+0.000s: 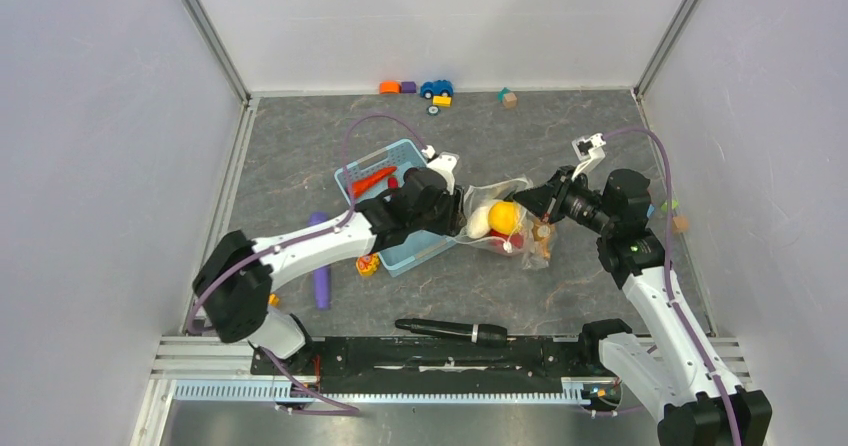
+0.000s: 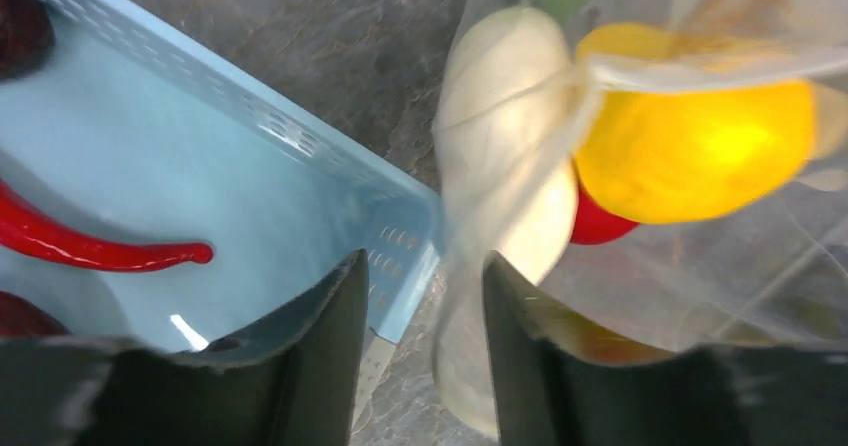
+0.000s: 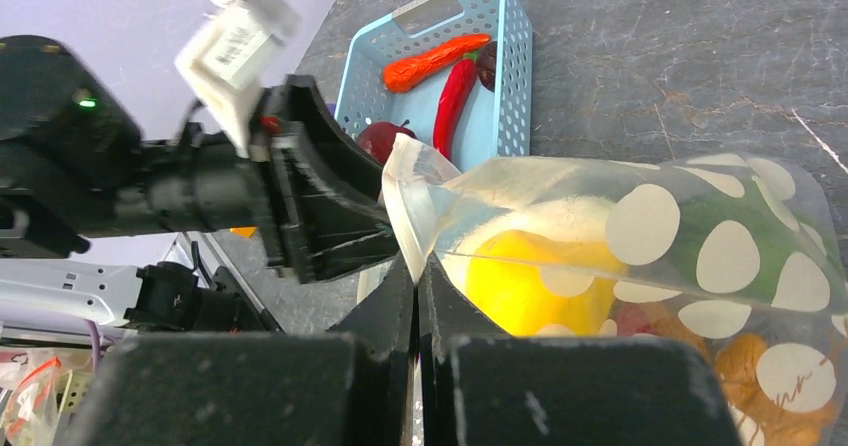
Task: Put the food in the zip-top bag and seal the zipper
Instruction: Adjust the zipper food storage bag at the center of the board.
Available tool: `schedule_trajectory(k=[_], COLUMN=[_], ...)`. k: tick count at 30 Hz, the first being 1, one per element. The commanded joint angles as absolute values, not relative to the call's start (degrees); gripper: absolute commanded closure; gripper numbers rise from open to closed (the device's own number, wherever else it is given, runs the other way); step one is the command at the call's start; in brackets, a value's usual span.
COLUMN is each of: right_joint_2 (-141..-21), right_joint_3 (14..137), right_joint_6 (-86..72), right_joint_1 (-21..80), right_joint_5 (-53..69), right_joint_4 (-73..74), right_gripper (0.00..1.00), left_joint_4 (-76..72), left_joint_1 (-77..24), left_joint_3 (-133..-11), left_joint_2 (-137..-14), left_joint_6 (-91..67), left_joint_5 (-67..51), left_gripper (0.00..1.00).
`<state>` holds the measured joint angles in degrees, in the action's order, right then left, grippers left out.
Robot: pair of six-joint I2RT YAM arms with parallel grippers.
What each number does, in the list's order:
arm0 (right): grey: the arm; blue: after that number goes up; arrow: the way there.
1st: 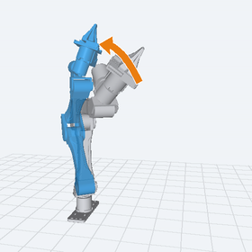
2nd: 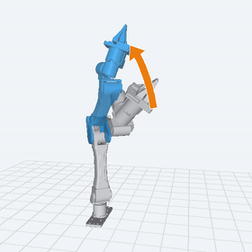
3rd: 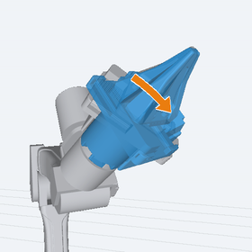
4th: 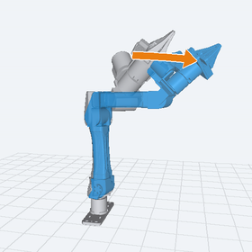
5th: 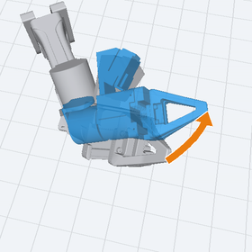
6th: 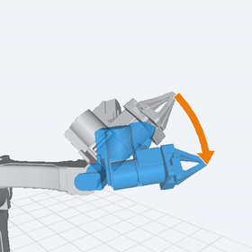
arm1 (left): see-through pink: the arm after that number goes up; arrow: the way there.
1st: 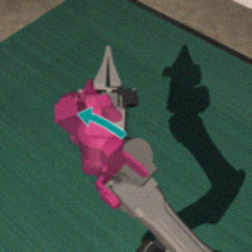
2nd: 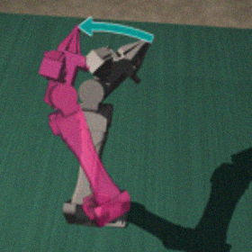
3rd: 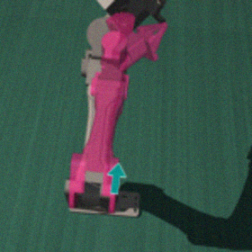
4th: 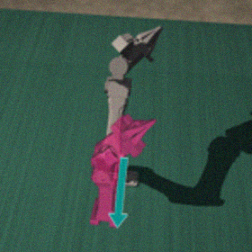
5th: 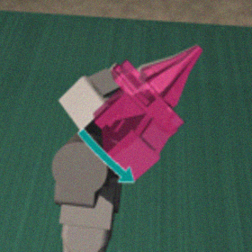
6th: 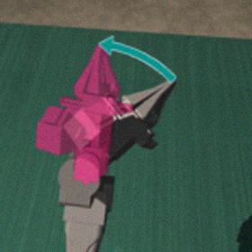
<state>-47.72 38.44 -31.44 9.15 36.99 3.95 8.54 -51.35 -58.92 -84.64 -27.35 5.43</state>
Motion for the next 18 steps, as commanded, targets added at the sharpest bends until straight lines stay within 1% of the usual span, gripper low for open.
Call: schedule_trajectory(k=[1, 2, 3, 4, 8, 12, 15, 18], right_joint_2=[-46.4, -46.49, -46.69, -46.87, -48.46, -50.2, -48.62, -47.9], right_joint_3=[39.19, 39.54, 39.97, 40.51, 44.4, 51.9, 53.75, 56.84], right_joint_6=[-29.18, -28.1, -26.79, -25.37, -18.98, -13.55, -13.39, -13.15], right_joint_1=[9.14, 9.14, 9.13, 9.15, 9.14, 9.22, 9.23, 9.23], right_joint_5=[35.51, 34.58, 32.96, 30.92, 19.75, 2.74, -6.08, -14.48], right_joint_4=[4.04, 5.53, 7.15, 9.26, 21.06, 34.43, 37.58, 41.07], right_gripper=[1.0, 1.0, 1.0, 1.0, 1.0, 1.0, 1.0, 1.0], left_joint_4=[11.19, 11.72, 11.78, 11.51, 9.2, 8.96, 9.53, 11.32], left_joint_1=[-51.49, -51.5, -51.5, -51.5, -51.5, -51.46, -51.67, -51.86], left_joint_3=[-65.17, -66.23, -66.88, -67.05, -67.43, -70.64, -74.9, -80.14], left_joint_2=[-89.99, -90.88, -91.05, -90.91, -88.7, -87.6, -88.31, -90.41], left_joint_6=[-26.54, -26.65, -26.82, -26.94, -25.19, -22.39, -20.7, -19.11], left_joint_5=[8.9, 8.79, 8.86, 8.87, 8.75, 6.51, 3.04, 2.58], left_gripper=[0.64, 0.79, 0.96, 0.98, 0.98, 0.98, 0.98, 0.98])
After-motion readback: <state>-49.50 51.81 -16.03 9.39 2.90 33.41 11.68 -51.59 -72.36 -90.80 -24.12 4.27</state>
